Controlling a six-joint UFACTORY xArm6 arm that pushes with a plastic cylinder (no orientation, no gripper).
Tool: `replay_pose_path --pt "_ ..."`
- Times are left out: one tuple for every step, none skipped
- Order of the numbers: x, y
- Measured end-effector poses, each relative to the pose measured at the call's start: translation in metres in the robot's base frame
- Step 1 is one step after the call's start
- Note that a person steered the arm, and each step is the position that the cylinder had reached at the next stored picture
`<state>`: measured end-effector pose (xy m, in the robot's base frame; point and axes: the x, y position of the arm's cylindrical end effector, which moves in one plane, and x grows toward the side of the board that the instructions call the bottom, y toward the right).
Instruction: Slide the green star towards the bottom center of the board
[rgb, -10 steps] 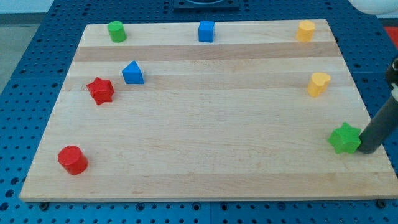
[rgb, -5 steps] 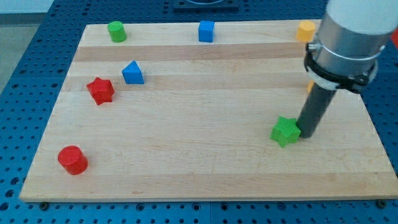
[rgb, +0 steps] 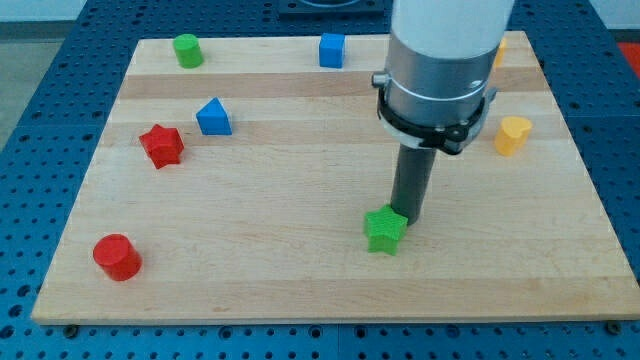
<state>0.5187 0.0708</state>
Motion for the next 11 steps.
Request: replay_pose_path --pt "0.005 -0.007" --pt "0.010 -0.007" --pt "0.018 -0.007" --pt "0.026 -0.007" --pt "0.034 -0.007" --pt "0.043 -0.007" --pt "0.052 -0.009" --pt "0.057 -0.017" --pt "0.057 -0.032" --pt "0.057 -0.042" --pt "0.056 -0.042"
